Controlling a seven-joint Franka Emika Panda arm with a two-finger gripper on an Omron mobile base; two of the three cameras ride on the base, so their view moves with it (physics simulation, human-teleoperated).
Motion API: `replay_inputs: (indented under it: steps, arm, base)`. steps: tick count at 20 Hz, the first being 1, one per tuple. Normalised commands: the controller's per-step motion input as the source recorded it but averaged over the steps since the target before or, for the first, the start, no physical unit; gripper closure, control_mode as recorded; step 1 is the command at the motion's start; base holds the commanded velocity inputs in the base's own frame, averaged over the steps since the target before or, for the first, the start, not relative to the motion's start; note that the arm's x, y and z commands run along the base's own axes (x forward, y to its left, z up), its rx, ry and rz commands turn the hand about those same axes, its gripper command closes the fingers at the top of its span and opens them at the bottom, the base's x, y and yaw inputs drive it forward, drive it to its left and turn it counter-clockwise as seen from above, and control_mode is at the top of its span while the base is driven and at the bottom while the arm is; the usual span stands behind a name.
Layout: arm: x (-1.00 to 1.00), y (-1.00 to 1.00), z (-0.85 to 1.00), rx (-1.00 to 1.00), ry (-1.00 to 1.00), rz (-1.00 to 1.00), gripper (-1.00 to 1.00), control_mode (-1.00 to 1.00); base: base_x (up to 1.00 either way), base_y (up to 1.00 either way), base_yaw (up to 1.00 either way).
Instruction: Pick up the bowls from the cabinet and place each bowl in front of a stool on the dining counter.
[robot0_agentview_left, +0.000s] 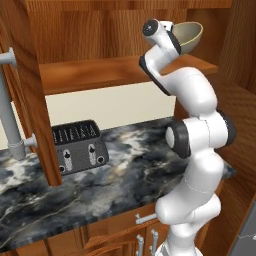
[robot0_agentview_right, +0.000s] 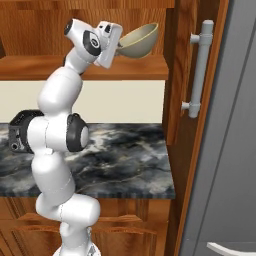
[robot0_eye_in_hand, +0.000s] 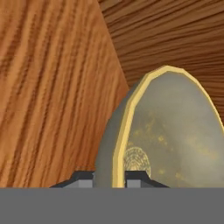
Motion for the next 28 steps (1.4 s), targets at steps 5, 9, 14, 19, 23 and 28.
replay_inputs:
  steps: [5, 9, 14, 19, 23, 28]
  arm:
    - [-0.80, 0.11, -0.07, 0.00, 0.00, 0.00, 1.00, -1.00]
    - [-1.00, 0.01, -0.05, 0.00, -0.05, 0.00, 1.00, -1.00]
    - [-1.00, 0.00, 0.01, 0.02, -0.10, 0.00, 1.00, -1.00]
    - [-1.00, 0.07, -0.02, 0.03, -0.01, 0.05, 1.00, -1.00]
    - [-1.00, 0.18, -0.10, 0.05, 0.01, 0.08, 1.00, -1.00]
    - [-1.00, 0.11, -0.02, 0.13, 0.04, 0.09, 1.00, -1.00]
  base:
    - [0.00, 0.00, 0.00]
    - [0.00, 0.00, 0.00]
    - [0.00, 0.00, 0.00]
    - [0.00, 0.00, 0.00]
    - [0.00, 0.00, 0.00]
    - [0.00, 0.00, 0.00]
